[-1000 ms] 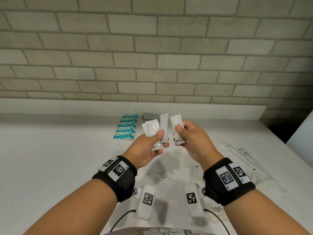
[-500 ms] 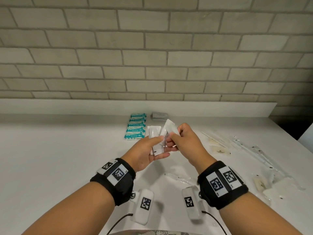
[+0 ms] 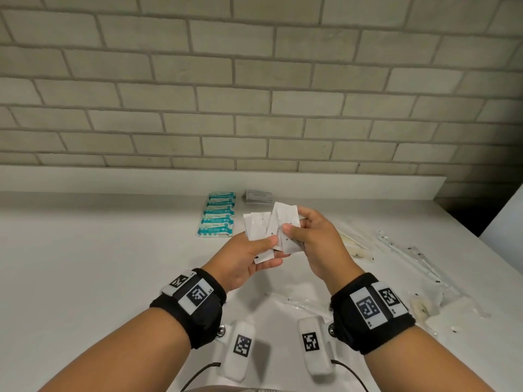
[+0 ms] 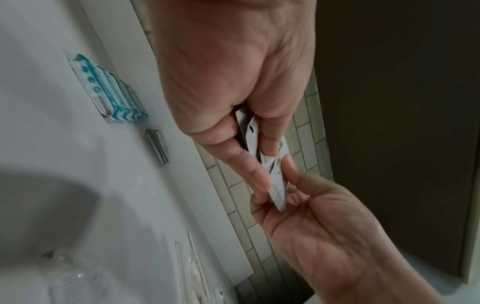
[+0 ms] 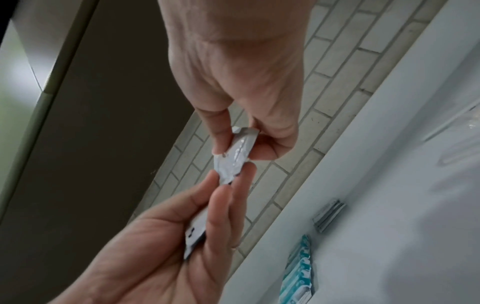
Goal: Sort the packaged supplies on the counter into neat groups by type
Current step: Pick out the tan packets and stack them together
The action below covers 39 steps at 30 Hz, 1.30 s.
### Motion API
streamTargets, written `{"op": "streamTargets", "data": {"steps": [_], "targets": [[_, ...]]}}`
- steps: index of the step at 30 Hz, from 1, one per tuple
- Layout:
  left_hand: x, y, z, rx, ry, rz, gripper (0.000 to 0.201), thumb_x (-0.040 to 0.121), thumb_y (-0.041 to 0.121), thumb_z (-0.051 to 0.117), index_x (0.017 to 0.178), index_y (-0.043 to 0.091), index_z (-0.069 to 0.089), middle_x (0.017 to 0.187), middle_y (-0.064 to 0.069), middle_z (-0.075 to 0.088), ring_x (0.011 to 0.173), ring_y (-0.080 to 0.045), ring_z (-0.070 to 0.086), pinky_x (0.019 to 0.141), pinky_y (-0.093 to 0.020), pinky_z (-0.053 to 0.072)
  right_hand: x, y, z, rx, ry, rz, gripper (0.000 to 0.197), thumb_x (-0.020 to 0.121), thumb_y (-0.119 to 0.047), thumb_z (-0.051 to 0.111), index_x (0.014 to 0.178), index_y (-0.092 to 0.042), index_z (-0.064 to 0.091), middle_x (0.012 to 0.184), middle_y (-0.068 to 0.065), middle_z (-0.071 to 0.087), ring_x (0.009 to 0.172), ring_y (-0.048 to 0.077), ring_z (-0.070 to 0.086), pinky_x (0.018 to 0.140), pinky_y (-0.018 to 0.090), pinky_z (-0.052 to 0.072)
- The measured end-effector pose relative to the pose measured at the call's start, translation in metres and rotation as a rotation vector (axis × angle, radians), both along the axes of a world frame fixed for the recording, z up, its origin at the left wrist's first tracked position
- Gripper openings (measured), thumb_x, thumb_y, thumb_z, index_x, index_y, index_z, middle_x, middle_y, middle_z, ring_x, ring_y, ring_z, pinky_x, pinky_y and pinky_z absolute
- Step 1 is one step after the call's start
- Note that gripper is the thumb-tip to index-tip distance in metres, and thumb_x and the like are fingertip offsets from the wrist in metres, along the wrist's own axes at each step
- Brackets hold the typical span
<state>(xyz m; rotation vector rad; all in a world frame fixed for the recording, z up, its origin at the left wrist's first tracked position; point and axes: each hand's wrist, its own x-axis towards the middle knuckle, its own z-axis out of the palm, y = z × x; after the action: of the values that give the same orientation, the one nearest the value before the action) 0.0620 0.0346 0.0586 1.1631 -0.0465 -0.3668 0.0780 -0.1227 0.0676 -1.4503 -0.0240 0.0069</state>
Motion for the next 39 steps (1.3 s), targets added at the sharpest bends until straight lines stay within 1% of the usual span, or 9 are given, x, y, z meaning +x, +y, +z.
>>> {"op": "streamTargets", "data": {"steps": [3, 8, 15, 19, 23, 27, 32, 36, 39], "targets": [[-0.001, -0.012, 0.004, 0.009, 0.026, -0.055, 0.024, 0.094, 0.009, 0.056, 0.118, 0.009, 0.062, 0.111, -0.014, 0.072, 0.100, -0.031, 0.070, 0.072, -0.026, 0.061, -0.001, -0.008, 0.004, -0.085, -0.021, -0.046, 0.002, 0.091, -0.011, 0.062, 0.092, -0.013, 0.064, 0.090, 0.008, 0.069, 0.084, 0.025, 0.066, 0.083, 0.043, 0.054], [0.004, -0.029, 0.014, -0.115, 0.094, -0.064, 0.030, 0.098, 0.005, 0.039, 0.120, 0.000, 0.058, 0.115, -0.022, 0.068, 0.104, -0.035, 0.068, 0.083, -0.034, 0.058, 0.007, -0.045, 0.016, -0.050, 0.017, -0.199, 0.022, 0.098, -0.015, 0.050, 0.120, -0.014, 0.049, 0.113, 0.009, 0.060, 0.100, 0.030, 0.063, 0.071, 0.039, 0.059], [0.001, -0.056, 0.016, 0.023, -0.023, 0.099, 0.015, 0.094, 0.018, 0.058, 0.105, 0.009, 0.063, 0.094, -0.007, 0.076, 0.086, -0.021, 0.074, 0.062, -0.021, 0.059, 0.004, -0.074, 0.019, -0.076, 0.018, 0.054, 0.012, 0.097, -0.017, 0.055, 0.106, -0.011, 0.059, 0.094, 0.006, 0.063, 0.085, 0.023, 0.062, 0.067, 0.032, 0.052], [0.003, -0.069, 0.021, 0.052, -0.038, 0.114, 0.013, 0.092, 0.022, 0.060, 0.104, 0.019, 0.063, 0.089, 0.000, 0.076, 0.076, -0.016, 0.074, 0.051, -0.016, 0.051, 0.005, -0.081, 0.016, 0.039, 0.021, 0.135, 0.019, 0.099, -0.014, 0.050, 0.114, -0.005, 0.058, 0.103, 0.013, 0.068, 0.089, 0.027, 0.065, 0.076, 0.037, 0.053], [0.003, -0.080, 0.023, 0.046, -0.020, -0.003, 0.035, 0.079, 0.033, 0.063, 0.107, 0.011, 0.061, 0.076, 0.000, 0.069, 0.056, -0.009, 0.062, 0.042, -0.015, 0.041, 0.004, -0.089, 0.017, 0.205, 0.017, 0.289, 0.018, 0.095, -0.012, 0.053, 0.110, -0.005, 0.060, 0.098, 0.015, 0.069, 0.086, 0.031, 0.064, 0.085, 0.046, 0.049], [0.003, -0.090, 0.019, 0.071, 0.012, -0.089, 0.041, 0.076, 0.039, 0.060, 0.103, 0.009, 0.060, 0.069, -0.001, 0.060, 0.049, -0.007, 0.054, 0.039, -0.013, 0.036, 0.002, -0.090, 0.014, 0.238, 0.016, 0.430, 0.035, 0.088, -0.014, 0.060, 0.121, -0.003, 0.058, 0.095, 0.016, 0.068, 0.069, 0.028, 0.067, 0.070, 0.035, 0.055], [0.008, -0.091, 0.015, 0.134, 0.047, -0.073, 0.051, 0.071, 0.046, 0.062, 0.105, 0.009, 0.058, 0.067, -0.001, 0.056, 0.047, -0.006, 0.051, 0.040, -0.013, 0.035, 0.005, -0.094, 0.007, 0.287, 0.002, 0.496, 0.055, 0.068, -0.024, 0.079, 0.118, -0.010, 0.063, 0.099, 0.012, 0.071, 0.079, 0.026, 0.070, 0.071, 0.028, 0.056], [0.014, -0.091, 0.013, 0.157, 0.111, -0.021, 0.053, 0.069, 0.049, 0.065, 0.103, 0.010, 0.057, 0.068, -0.002, 0.054, 0.047, -0.005, 0.052, 0.039, -0.012, 0.035, 0.010, -0.090, 0.006, 0.272, -0.015, 0.449, 0.044, 0.072, -0.013, 0.076, 0.114, -0.014, 0.063, 0.094, 0.008, 0.071, 0.079, 0.020, 0.069, 0.071, 0.026, 0.056], [0.016, -0.088, 0.013, 0.214, 0.124, 0.003, 0.037, 0.081, 0.047, 0.063, 0.093, 0.012, 0.059, 0.063, 0.001, 0.056, 0.048, -0.005, 0.052, 0.040, -0.013, 0.035, 0.012, -0.086, 0.006, 0.179, -0.028, 0.378, 0.028, 0.079, -0.014, 0.068, 0.105, -0.007, 0.062, 0.090, 0.010, 0.070, 0.077, 0.023, 0.066, 0.073, 0.029, 0.056]]}}
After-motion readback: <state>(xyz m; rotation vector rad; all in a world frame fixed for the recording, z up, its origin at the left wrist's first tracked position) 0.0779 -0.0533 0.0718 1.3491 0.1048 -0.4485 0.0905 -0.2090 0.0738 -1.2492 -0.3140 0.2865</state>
